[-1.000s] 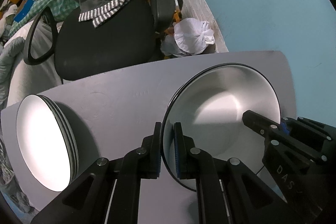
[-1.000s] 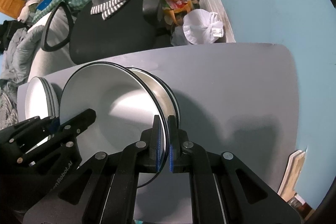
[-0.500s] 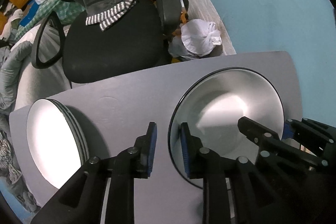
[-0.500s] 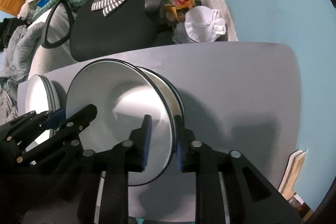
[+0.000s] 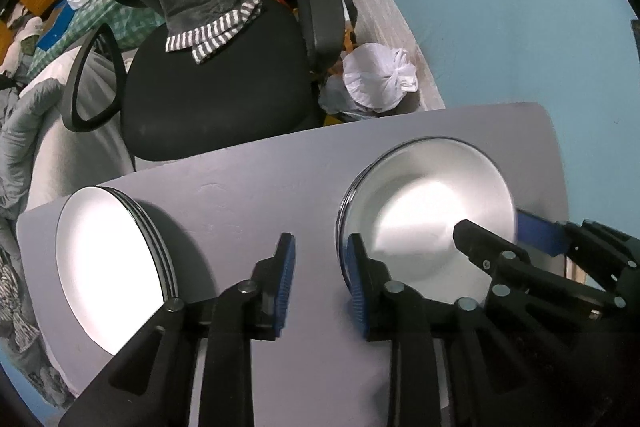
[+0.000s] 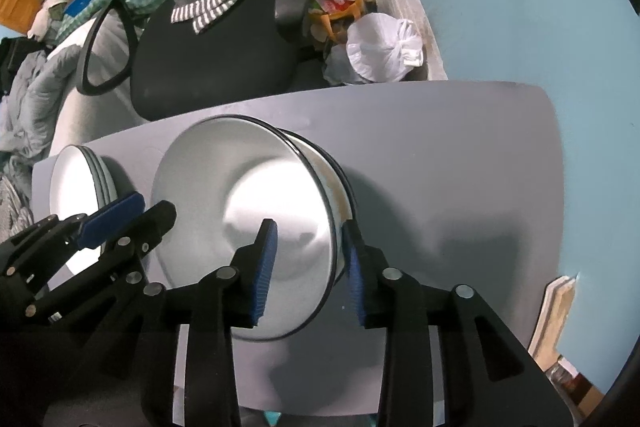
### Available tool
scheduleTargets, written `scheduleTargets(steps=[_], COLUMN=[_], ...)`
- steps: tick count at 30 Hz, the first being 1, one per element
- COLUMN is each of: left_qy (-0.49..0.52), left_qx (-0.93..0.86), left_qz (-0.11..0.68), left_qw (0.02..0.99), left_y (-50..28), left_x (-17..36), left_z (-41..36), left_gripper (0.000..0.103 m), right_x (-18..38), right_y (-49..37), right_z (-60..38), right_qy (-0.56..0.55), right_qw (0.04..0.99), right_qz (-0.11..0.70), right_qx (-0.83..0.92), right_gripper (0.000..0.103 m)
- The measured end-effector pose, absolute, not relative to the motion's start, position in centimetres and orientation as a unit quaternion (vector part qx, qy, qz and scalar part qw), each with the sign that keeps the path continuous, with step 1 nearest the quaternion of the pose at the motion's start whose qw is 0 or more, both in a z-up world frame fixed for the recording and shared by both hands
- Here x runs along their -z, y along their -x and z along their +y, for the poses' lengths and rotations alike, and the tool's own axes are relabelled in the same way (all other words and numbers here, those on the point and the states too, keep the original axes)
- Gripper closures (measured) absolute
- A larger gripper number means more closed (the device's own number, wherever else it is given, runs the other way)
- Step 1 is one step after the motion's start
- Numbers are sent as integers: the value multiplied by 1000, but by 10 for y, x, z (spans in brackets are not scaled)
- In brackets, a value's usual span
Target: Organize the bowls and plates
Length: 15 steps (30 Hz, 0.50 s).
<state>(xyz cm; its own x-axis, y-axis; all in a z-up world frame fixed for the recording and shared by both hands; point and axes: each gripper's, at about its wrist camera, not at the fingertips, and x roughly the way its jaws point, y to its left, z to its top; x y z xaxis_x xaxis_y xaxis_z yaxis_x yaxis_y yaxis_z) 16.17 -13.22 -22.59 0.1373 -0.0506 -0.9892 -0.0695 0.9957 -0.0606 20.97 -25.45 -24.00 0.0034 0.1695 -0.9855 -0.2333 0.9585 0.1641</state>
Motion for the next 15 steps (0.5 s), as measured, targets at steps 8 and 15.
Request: scheduleTargets(steps=[8,15], left_qy=[47,63], left_qx=[-8,-9], left_qz=[648,638], left_qw=[760,768], left_y=[-156,-146], left_x=[216,202], left_z=[-133,-125], left_gripper=[74,67], right_x=[233,218], right_y=[-208,-203], right_z=[-260,-263], right_qy=[26,36], right_qw=[716,738], right_qz=[684,661], right_qx=[-139,-129], right_gripper=[58,45])
